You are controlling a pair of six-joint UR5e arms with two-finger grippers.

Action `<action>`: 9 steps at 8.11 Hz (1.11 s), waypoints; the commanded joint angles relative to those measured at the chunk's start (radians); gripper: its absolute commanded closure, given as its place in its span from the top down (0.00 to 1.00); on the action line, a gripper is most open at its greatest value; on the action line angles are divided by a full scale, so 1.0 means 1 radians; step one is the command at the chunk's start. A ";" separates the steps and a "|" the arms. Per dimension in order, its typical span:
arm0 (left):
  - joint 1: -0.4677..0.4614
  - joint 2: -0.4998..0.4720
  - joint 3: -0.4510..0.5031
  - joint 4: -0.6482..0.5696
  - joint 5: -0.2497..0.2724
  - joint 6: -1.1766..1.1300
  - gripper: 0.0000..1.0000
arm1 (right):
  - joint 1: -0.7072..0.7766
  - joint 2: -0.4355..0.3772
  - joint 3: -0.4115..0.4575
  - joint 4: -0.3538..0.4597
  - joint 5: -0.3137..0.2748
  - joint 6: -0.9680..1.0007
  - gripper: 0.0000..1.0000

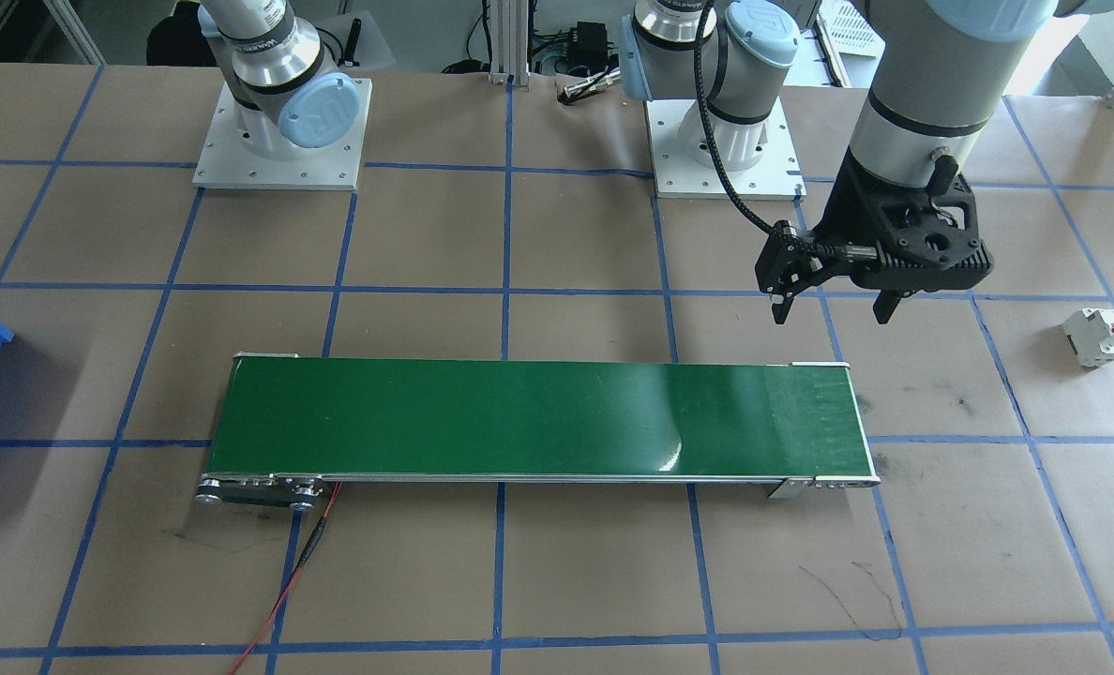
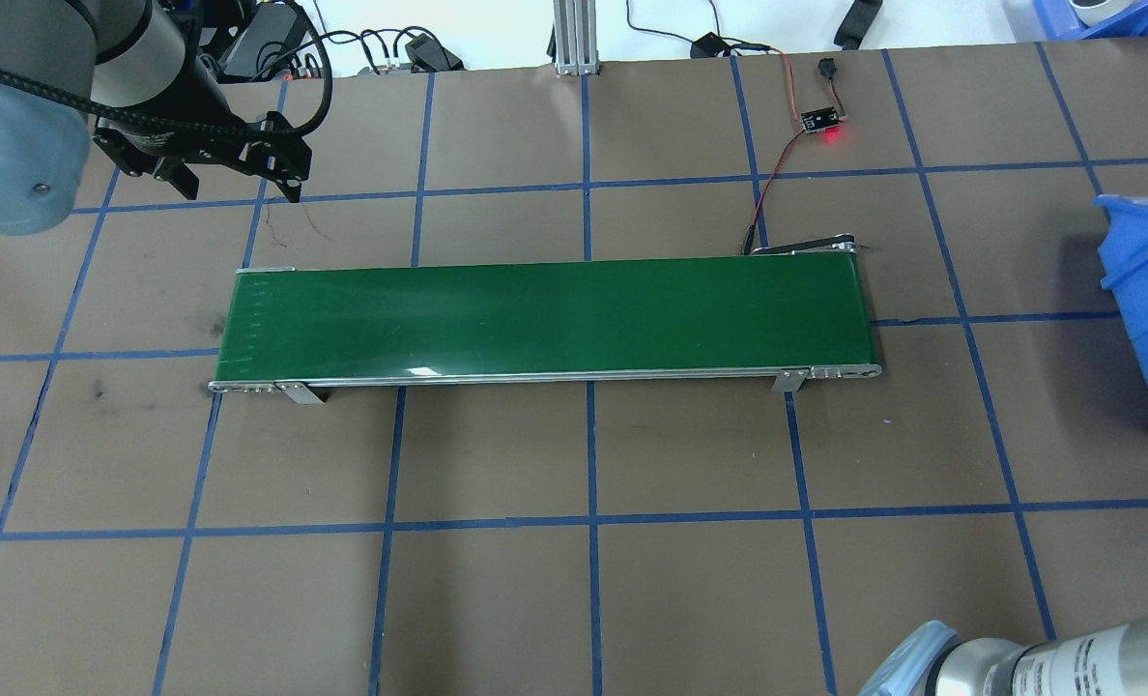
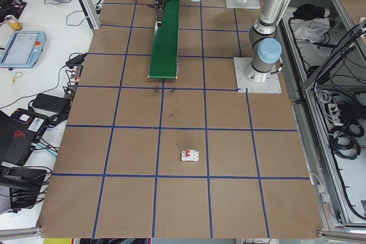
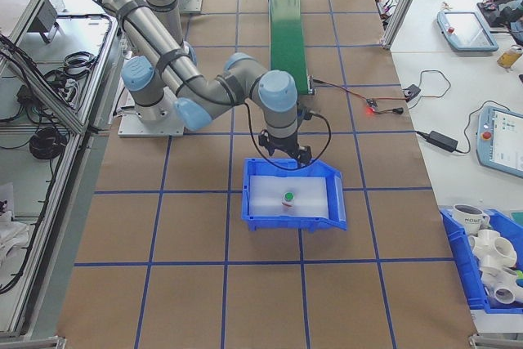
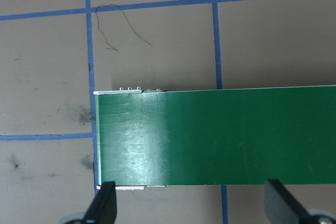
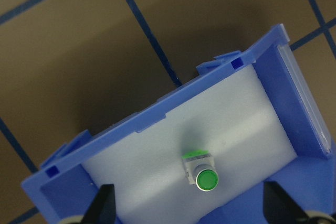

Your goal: Move button from left to right

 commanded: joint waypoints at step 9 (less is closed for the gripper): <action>-0.045 0.049 -0.003 -0.031 -0.070 -0.015 1.00 | 0.958 -0.212 -0.098 0.300 -0.186 1.902 1.00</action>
